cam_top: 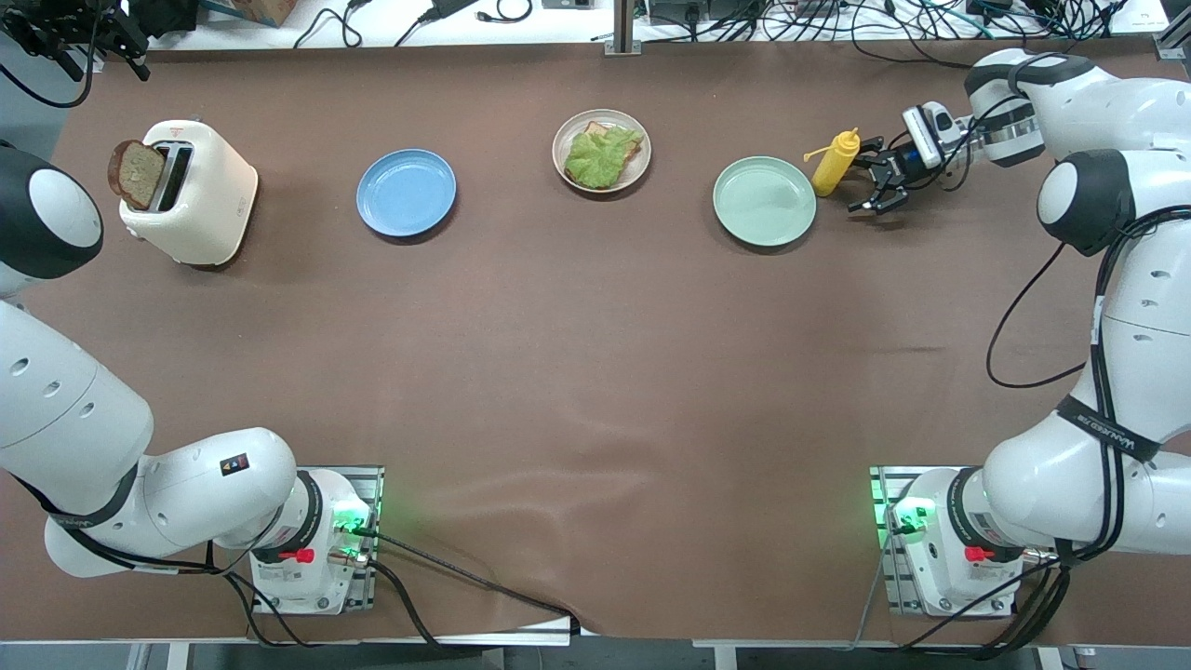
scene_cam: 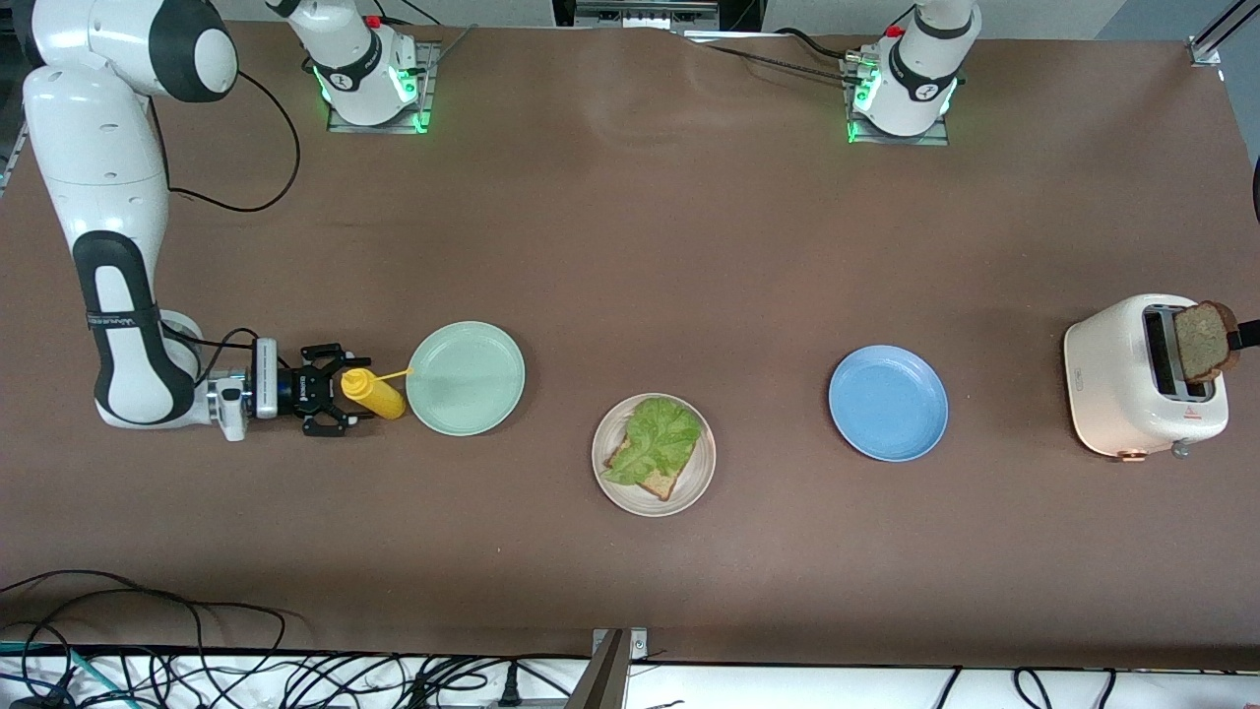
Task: Make sandwich on beige plate with both arms
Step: 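Grasp the yellow squeeze bottle with the right gripper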
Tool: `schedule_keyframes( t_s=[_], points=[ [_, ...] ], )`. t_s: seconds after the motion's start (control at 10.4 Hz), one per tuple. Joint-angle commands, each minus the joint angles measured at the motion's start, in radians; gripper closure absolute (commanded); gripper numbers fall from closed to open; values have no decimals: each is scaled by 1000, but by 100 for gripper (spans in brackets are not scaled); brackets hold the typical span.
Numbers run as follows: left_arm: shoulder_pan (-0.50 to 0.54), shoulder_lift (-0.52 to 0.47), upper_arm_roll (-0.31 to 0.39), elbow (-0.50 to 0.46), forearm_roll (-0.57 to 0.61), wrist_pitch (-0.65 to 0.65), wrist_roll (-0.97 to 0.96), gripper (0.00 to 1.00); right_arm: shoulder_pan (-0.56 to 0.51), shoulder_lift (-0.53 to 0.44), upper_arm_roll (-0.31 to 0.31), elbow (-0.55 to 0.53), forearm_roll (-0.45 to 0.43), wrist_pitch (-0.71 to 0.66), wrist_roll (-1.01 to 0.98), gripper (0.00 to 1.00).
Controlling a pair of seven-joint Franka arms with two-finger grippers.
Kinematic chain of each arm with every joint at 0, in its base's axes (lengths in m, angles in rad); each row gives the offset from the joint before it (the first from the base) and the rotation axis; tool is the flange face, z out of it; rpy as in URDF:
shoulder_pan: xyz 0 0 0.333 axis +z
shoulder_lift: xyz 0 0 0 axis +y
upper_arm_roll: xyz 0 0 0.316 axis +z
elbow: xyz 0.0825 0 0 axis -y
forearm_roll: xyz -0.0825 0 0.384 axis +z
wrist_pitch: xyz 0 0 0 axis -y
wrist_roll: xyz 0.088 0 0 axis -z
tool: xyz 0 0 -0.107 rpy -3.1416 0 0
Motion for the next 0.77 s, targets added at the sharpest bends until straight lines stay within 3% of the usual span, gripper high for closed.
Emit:
schedule_keyframes(
  t_s=[0.0,0.58,0.67],
  points=[
    [9,-4,-6,-2,-24,7,23,0,-3,15,1,25,24,-15,14,0],
    [9,-4,-6,-1,-25,5,22,0,20,26,1,11,90,-15,95,1],
    [9,-4,-6,-1,-25,5,22,0,29,26,1,11,92,-14,106,14]
  ],
)
